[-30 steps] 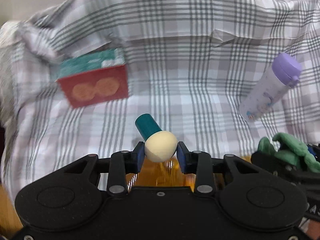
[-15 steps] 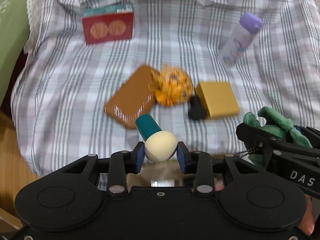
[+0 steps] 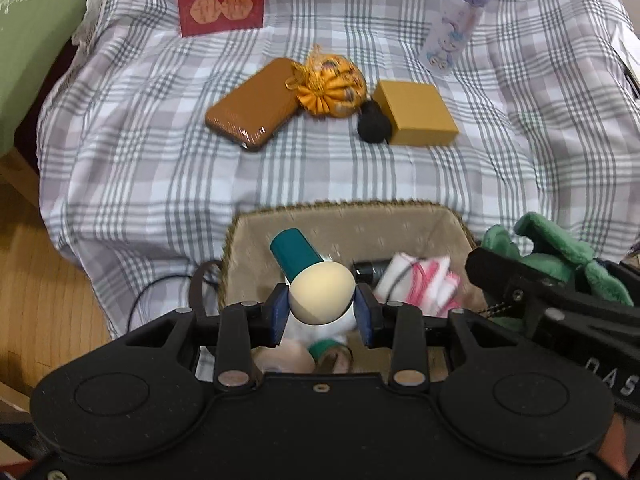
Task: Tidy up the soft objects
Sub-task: 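Carry the stick and plush to the basket and release both inside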
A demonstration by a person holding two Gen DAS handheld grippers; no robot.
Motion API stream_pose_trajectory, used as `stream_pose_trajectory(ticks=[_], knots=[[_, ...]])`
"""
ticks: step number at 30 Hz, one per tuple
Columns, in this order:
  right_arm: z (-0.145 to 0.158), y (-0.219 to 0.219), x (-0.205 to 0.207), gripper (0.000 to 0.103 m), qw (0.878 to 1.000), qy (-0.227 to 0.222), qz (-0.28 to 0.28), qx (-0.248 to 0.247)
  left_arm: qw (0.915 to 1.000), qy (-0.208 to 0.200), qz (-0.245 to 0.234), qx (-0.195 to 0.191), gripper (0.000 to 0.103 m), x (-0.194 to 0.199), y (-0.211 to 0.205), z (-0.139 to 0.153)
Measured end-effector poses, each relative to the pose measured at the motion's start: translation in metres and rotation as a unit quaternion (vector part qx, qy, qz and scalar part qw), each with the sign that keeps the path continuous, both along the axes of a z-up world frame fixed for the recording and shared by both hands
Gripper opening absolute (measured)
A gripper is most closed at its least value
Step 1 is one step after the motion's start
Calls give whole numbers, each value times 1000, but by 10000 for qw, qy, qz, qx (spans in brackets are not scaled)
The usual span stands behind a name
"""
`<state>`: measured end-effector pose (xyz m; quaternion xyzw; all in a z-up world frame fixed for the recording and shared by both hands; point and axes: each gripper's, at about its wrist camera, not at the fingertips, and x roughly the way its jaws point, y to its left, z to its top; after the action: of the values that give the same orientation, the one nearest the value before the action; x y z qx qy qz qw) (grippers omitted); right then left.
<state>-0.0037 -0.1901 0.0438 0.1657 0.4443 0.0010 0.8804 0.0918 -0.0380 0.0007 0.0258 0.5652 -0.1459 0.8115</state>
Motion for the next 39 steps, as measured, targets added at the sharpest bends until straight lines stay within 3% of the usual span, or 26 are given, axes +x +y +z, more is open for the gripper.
stream_pose_trajectory(ticks=[14,18,25,30,34,39], knots=[[-13,-4,-51,73,9982,46,-589,26,9999,6,93,-63,39,-32,5,-19],[-12,-3,-53,73,9978,58,-667,-39,9997,-145,186,-60,67,-38,7,-24],[-16,3,-51,73,9978,160,-629,-111,9990,-180,412,75,68,-49,17,-28],[-21,10,-50,73,9978,217,-568,-275,9966,-429,497,490,71,-62,19,-27],[-20,11,-46,74,9982,189,-508,-251,9962,-436,498,559,72,-65,20,-29],[-16,10,-40,86,9983,75,-548,-204,9965,-386,466,583,72,-65,19,-30]])
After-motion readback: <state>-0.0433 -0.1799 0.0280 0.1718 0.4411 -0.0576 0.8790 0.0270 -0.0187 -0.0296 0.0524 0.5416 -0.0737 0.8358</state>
